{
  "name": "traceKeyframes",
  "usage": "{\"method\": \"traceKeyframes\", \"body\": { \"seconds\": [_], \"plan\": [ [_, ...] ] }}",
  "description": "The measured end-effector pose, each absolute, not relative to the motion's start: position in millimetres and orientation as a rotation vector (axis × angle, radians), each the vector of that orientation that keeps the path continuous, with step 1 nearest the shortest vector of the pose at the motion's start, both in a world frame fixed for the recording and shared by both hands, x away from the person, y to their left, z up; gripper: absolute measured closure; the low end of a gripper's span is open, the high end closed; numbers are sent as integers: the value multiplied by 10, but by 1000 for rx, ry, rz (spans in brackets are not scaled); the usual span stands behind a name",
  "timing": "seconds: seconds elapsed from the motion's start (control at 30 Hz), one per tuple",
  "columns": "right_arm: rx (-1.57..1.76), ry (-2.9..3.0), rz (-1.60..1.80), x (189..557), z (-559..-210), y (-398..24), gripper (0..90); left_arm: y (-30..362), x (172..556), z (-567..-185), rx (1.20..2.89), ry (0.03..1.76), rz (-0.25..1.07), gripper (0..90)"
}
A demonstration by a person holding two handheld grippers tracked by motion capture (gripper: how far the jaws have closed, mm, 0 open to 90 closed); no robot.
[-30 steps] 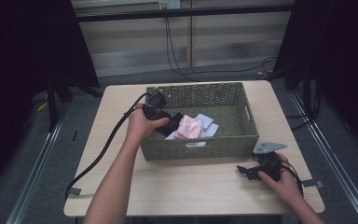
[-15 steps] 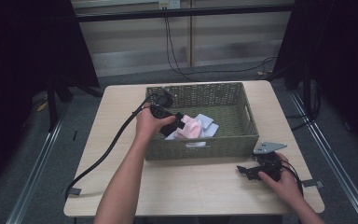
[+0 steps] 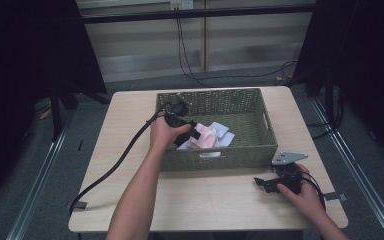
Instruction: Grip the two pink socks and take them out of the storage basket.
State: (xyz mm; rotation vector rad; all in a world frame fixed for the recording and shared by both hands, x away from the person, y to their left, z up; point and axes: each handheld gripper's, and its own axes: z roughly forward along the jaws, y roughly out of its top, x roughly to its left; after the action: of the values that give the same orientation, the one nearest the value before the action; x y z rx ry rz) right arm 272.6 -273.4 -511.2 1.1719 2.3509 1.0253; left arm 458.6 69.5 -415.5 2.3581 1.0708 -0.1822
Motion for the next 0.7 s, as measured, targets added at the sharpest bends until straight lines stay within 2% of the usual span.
{"method": "traceKeyframes", "body": {
  "seconds": [0.13, 0.23, 0.33, 0.37, 0.43, 0.47, 0.57, 0.6, 0.7],
  "plan": [
    [1170, 2351, 1025, 2727, -5112, -2734, 137, 682, 4614, -4177, 2374, 1087, -220, 407],
    [1170, 2351, 1025, 2726, -5112, -2734, 136, 645, 4648, -4188, 2406, 1069, -185, 400],
    [1171, 2351, 1025, 2726, -5112, -2734, 137, 582, 4667, -4217, 2404, 1037, -207, 412],
    [1170, 2351, 1026, 2726, -5113, -2734, 137, 574, 4673, -4228, 2414, 1045, -210, 532],
    [1170, 2351, 1025, 2726, -5112, -2734, 137, 584, 4694, -4248, 2432, 1044, -207, 566],
    [1170, 2351, 1026, 2726, -5113, -2734, 137, 593, 4696, -4252, 2427, 1040, -210, 685],
    [1170, 2351, 1026, 2726, -5113, -2734, 137, 608, 4694, -4215, 2428, 1041, -208, 829],
    [1170, 2351, 1026, 2726, -5113, -2734, 137, 608, 4694, -4215, 2428, 1041, -208, 860],
    [1170, 2351, 1026, 2726, -5112, -2734, 136, 645, 4687, -4125, 2416, 1041, -191, 871]
  ]
}}
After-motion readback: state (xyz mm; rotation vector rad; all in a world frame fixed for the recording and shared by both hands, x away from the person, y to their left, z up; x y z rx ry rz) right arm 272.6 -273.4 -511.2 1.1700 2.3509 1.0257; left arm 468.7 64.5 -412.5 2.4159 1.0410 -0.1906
